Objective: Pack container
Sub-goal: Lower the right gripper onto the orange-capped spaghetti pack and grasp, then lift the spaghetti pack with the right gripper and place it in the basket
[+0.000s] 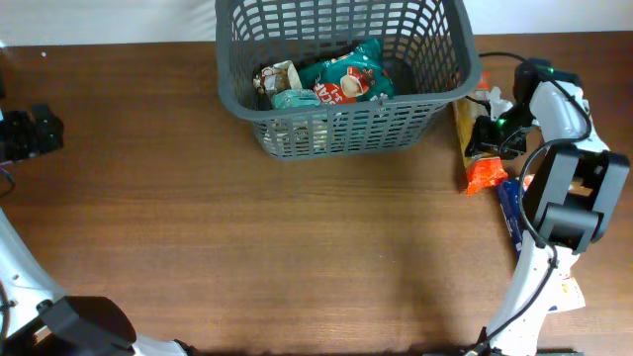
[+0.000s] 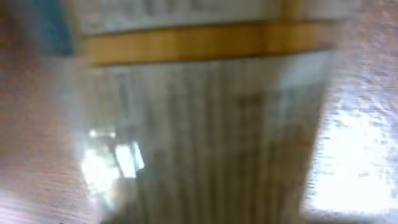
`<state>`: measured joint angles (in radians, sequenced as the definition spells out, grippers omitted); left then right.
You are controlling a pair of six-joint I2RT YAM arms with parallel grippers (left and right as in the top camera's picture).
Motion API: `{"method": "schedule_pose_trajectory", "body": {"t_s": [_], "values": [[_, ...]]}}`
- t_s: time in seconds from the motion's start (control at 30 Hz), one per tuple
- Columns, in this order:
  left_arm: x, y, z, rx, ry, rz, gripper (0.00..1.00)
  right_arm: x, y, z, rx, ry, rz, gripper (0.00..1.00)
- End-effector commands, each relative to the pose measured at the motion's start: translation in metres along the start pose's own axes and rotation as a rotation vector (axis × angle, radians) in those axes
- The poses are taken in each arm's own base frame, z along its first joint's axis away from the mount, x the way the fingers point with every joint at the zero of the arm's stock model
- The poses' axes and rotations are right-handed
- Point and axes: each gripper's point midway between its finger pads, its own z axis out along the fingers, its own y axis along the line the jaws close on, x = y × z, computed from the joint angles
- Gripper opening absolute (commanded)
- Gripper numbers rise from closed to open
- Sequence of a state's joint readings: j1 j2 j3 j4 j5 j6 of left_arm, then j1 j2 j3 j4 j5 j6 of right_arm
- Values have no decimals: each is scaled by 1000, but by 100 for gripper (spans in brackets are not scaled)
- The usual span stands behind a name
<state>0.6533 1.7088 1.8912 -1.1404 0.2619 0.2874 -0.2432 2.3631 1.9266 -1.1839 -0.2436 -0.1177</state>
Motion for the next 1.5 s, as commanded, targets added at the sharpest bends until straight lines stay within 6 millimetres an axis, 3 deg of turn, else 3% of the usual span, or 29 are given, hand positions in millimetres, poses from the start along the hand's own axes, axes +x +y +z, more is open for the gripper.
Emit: {"method": "schedule_pose_trajectory", "body": {"t_s": [0.0,0.07,0.17,0.27,0.37,0.6,0.63,0.67,0.73,0.77,0.87,0.97,1.1,1.23,1.33,1.47], "values": [[0,-1,0,10,-1,-12,99,3,-3,9,-22,18,66,9],[0,-1,0,10,-1,-12,99,2,-5,7,-40,10,97,4],[0,-1,0,10,-2,-12,99,-3,-1,0,-119,-17,120,4],[0,-1,0,10,-2,-12,99,-14,1,-21,-207,-66,165,4],[0,-1,0,10,-2,-12,99,-29,0,-54,-269,-138,187,4],[0,-1,0,10,-2,-12,99,-62,18,-164,-359,-364,116,4],[0,-1,0,10,-2,-12,99,-65,25,-183,-372,-406,98,4],[0,-1,0,10,-2,-12,99,-69,40,-216,-410,-475,66,4],[0,-1,0,10,-2,-12,99,-70,64,-252,-460,-555,-8,4],[0,-1,0,10,-2,-12,99,-66,84,-282,-492,-619,-64,4],[0,-1,0,10,-2,-12,99,-48,130,-330,-534,-722,-197,4],[0,-1,0,10,-2,-12,99,-25,174,-357,-542,-784,-315,4],[0,-1,0,10,-2,-12,99,7,229,-371,-528,-807,-493,4],[0,-1,0,10,-2,-12,99,29,277,-356,-490,-775,-647,4],[0,-1,0,10,-1,-12,99,37,299,-335,-416,-734,-733,4],[0,-1,0,10,-2,-12,99,34,309,-305,-217,-702,-814,4]]}}
